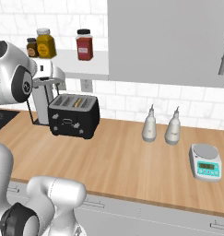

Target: Start the toaster. Once the lever pops up, take the bread to the plate on the dining counter.

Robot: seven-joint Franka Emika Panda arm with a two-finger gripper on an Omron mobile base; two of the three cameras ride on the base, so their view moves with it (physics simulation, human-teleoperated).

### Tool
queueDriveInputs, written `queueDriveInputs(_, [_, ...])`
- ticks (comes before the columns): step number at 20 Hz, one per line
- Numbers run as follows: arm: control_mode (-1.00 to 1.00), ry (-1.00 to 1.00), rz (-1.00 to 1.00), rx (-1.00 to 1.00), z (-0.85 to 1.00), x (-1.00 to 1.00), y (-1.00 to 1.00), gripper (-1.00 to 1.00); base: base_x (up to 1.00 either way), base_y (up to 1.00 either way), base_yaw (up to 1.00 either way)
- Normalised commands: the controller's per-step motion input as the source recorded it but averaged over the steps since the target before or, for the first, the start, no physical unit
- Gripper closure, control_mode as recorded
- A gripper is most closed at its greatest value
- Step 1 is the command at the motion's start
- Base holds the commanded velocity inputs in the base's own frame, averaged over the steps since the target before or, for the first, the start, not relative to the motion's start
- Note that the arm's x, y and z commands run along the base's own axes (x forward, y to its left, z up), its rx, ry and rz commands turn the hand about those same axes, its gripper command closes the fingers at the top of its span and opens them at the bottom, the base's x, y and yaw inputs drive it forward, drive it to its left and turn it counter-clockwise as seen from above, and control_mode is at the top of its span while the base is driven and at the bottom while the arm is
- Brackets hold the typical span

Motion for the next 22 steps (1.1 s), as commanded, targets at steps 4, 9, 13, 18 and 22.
queueDriveInputs(4, [-1.0, 0.0, 0.0, 0.0, 0.0, 0.0, 0.0, -1.0, 0.0, 0.0, 0.0])
queueDriveInputs(9, [-1.0, 0.0, 0.0, 0.0, 0.0, 0.0, 0.0, -1.0, 0.0, 0.0, 0.0])
queueDriveInputs(13, [-1.0, 0.0, 0.0, 0.0, 0.0, 0.0, 0.0, -1.0, 0.0, 0.0, 0.0])
queueDriveInputs(18, [-1.0, 0.0, 0.0, 0.0, 0.0, 0.0, 0.0, -1.0, 0.0, 0.0, 0.0])
queueDriveInputs(22, [-1.0, 0.0, 0.0, 0.0, 0.0, 0.0, 0.0, -1.0, 0.0, 0.0, 0.0])
